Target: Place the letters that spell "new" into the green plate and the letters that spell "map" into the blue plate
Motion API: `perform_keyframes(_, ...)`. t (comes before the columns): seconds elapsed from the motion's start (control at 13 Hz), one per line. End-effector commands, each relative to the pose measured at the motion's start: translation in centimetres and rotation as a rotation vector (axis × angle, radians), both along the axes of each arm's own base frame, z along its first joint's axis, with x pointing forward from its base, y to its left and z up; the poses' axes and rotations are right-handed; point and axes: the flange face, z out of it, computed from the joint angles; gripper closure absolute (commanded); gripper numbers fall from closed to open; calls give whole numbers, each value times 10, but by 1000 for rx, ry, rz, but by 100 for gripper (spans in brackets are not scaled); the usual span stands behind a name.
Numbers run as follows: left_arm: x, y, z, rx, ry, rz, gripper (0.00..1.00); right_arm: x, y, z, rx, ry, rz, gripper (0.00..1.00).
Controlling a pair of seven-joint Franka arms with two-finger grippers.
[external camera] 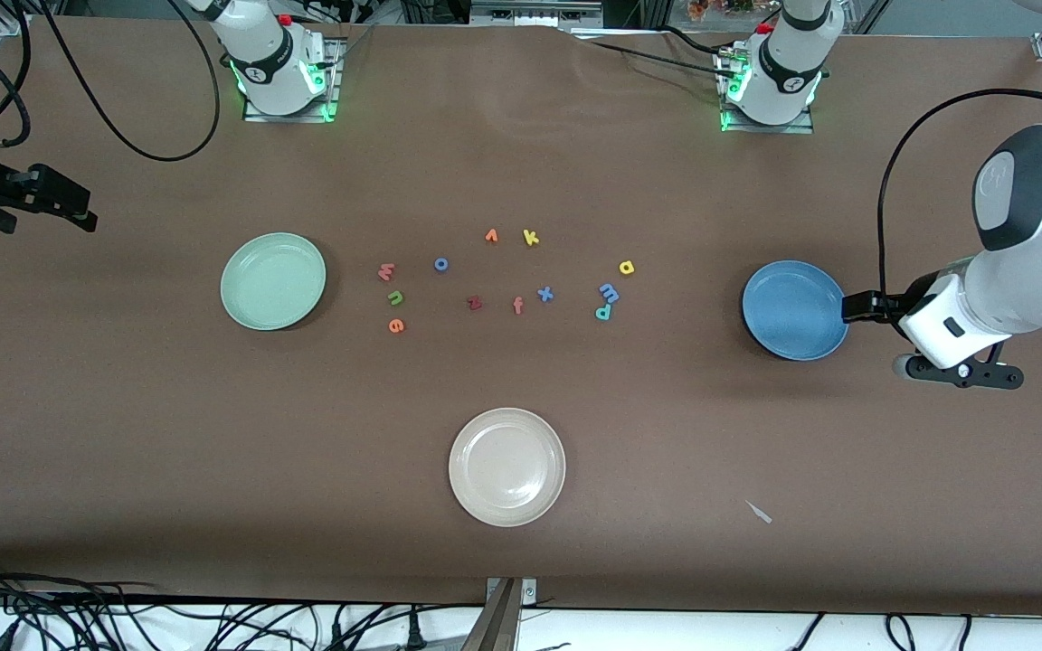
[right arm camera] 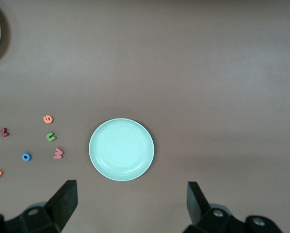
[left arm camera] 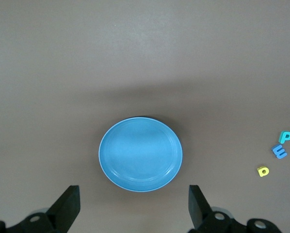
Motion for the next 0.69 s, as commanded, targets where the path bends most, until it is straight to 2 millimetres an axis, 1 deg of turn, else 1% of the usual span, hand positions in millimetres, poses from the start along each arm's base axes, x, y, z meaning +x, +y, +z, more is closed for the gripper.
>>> perform_keyframes(0.0,-2,0,2,15,-3,-24,1,-6,1,3,-11,-12,-5,0)
perform_keyframes(0.54,-2,0,1,14,-1,-26,1,-9,5,3,-11,2,1,0)
perform_keyframes(0.62,-2,0,1,14,-1,-26,1,-9,8,3,-11,1,7,0)
